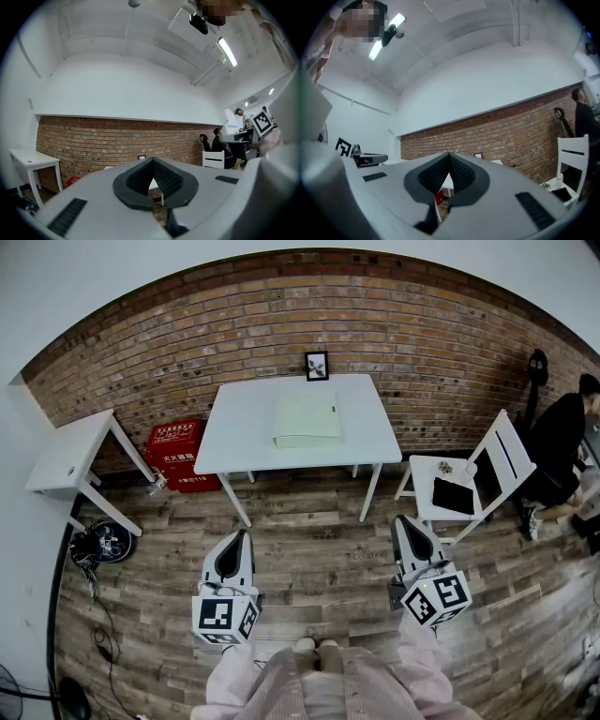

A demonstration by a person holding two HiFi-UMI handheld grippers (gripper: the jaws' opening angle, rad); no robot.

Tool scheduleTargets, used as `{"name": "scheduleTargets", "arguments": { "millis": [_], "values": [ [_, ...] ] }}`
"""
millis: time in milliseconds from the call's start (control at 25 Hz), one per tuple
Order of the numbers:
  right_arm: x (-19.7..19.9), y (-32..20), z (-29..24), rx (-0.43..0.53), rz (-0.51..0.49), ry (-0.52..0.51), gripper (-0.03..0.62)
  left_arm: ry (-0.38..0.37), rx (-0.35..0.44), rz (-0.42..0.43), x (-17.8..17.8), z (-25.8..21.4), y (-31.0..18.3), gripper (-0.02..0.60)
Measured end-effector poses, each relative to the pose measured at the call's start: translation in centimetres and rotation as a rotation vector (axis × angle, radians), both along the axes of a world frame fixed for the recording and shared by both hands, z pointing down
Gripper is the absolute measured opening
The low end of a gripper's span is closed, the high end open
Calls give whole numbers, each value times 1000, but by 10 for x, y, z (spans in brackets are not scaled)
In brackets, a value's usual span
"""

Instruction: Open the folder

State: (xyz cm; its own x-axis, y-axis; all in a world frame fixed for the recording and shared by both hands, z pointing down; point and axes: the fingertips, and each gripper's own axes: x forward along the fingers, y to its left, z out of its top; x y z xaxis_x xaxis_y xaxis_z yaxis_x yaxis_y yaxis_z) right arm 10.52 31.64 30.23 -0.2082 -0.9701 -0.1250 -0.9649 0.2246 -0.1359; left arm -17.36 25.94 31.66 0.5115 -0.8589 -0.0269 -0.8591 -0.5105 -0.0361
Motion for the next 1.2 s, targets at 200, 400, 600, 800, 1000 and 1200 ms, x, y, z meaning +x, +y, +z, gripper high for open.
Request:
{"name": "scheduleTargets", "arguments": {
  "millis": [200, 400, 600, 800, 1000, 1200],
  "values": [
    [6, 1, 1, 1, 5, -8, 3, -2, 13, 0, 4, 1, 3, -5],
    [9, 5, -1, 21, -52, -66, 3, -7, 1, 16, 15, 5, 9, -5],
    [15, 2, 7, -3, -38, -74, 3, 19, -34, -2, 17, 13, 12, -3],
    [23, 3, 18, -27, -36, -87, 9, 39, -64, -24, 16, 23, 19, 65],
    [27, 2, 26, -51, -36, -79, 71, 48, -76, -51, 14, 28, 24, 107],
    [30, 0, 31, -49, -30, -74, 103, 46, -79, -69, 9, 29, 26, 132]
  ]
}}
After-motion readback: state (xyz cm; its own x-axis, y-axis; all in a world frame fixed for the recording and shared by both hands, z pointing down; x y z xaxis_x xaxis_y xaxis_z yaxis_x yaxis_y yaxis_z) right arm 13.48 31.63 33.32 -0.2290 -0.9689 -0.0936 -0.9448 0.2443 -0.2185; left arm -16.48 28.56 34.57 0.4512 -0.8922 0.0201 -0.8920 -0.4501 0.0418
